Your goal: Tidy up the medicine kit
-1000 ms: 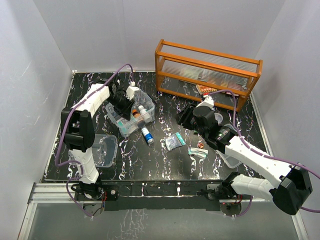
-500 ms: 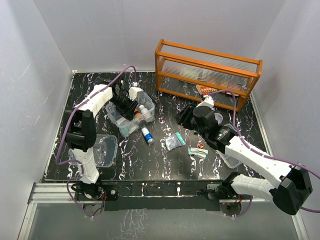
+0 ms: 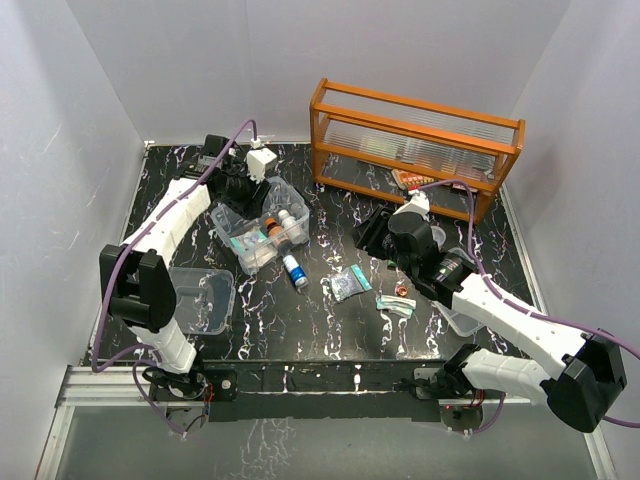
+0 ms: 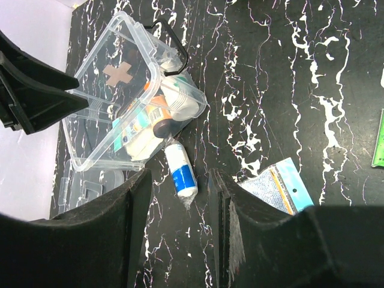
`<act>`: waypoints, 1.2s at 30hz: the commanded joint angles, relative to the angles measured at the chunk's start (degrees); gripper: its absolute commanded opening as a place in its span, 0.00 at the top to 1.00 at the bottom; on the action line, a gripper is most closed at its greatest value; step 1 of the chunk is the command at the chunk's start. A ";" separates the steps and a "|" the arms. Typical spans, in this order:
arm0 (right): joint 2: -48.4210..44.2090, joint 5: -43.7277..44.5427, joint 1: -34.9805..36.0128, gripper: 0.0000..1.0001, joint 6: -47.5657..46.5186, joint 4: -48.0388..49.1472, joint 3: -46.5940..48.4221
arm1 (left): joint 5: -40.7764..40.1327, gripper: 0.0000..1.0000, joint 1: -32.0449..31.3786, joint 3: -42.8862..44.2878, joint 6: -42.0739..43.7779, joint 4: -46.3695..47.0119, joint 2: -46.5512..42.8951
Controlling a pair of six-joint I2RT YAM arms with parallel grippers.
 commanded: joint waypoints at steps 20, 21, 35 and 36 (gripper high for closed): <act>-0.58 0.59 0.18 0.58 1.58 2.14 -0.65 | -17.04 0.87 -3.48 -15.34 -11.29 16.65 2.13; -0.66 0.73 0.22 0.58 1.57 2.14 -0.66 | -16.24 0.87 -3.57 -15.50 -10.01 15.87 2.42; -0.50 1.06 0.18 0.58 1.39 2.07 -0.78 | -4.36 0.86 -4.51 -17.40 0.50 7.38 3.34; -0.50 1.06 0.18 0.58 1.34 2.01 -0.77 | -4.54 0.86 -4.56 -16.81 0.27 6.42 4.00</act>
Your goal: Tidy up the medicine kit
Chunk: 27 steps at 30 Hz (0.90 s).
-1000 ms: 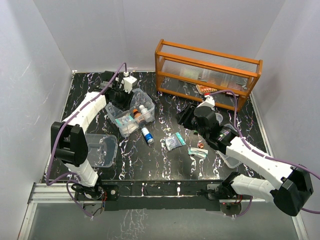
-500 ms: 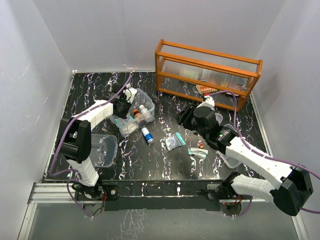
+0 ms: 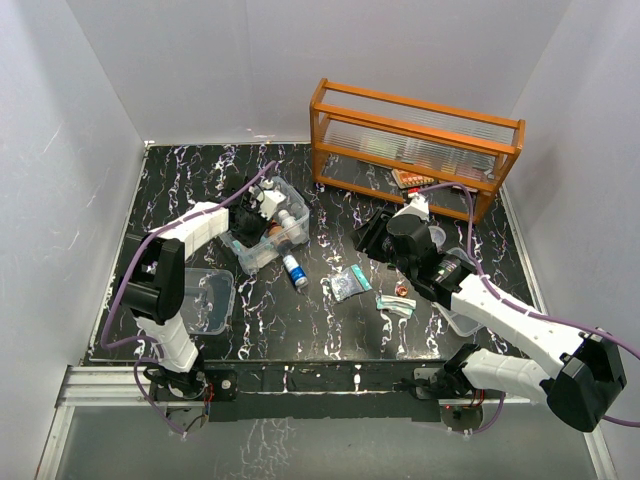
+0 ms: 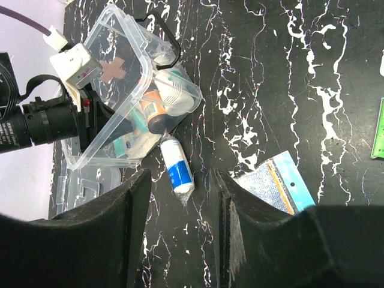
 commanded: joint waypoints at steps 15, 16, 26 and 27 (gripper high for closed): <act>-0.73 1.41 0.20 0.58 -0.01 1.31 0.60 | 1.21 0.83 -1.23 11.98 -1.00 -13.42 0.52; -0.70 1.37 0.18 0.58 0.19 1.16 0.56 | 0.67 0.81 -1.26 13.30 -1.17 -14.02 0.38; -0.77 1.39 0.18 0.58 2.24 -0.94 -0.61 | -0.55 0.68 -1.15 18.21 -6.49 -11.19 -7.69; -0.45 1.33 0.17 0.58 2.29 -1.45 -0.63 | -0.36 0.66 -1.16 17.81 -7.99 -9.85 -9.43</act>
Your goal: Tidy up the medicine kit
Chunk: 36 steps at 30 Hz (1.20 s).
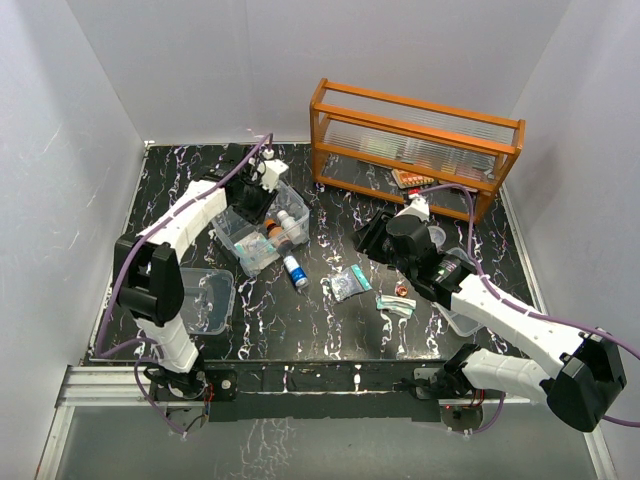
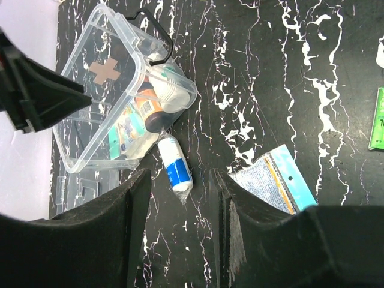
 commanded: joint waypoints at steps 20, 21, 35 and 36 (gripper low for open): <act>12.90 -5.36 0.74 0.55 8.98 -5.16 -5.45 | -4.54 0.39 0.57 -18.21 -29.52 16.26 -44.77; 13.83 -5.64 0.81 0.55 8.83 -4.82 -5.41 | -4.03 0.38 0.61 -18.14 -30.54 14.67 -45.45; 29.14 -4.90 2.19 0.50 5.84 -7.65 1.99 | 5.34 0.38 0.60 -23.51 -39.13 14.78 -46.98; 29.75 -4.09 2.14 0.51 5.36 -7.77 2.29 | 5.30 0.37 0.61 -23.28 -38.87 14.87 -46.93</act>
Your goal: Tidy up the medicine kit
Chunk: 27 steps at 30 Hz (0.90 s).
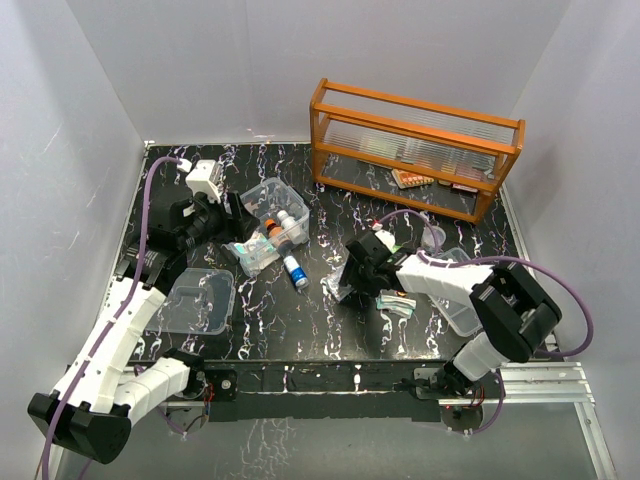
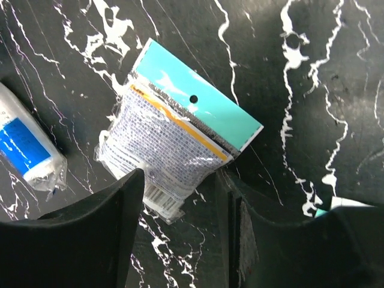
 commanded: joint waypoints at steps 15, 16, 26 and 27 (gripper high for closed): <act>14.53 7.26 1.59 0.66 -19.96 -7.79 10.82 | 3.15 0.36 0.22 1.38 -1.44 -1.17 -0.18; 14.76 7.44 1.82 0.67 -20.77 -8.00 11.06 | 3.42 0.36 0.22 0.92 -1.71 -1.25 -0.44; 6.90 6.73 2.40 0.83 -21.55 0.45 6.29 | 11.10 0.35 0.22 -4.66 -6.53 0.29 -1.69; 5.49 6.08 2.40 0.83 -21.47 2.17 5.13 | 12.52 0.35 0.17 -5.63 -7.50 1.05 -1.69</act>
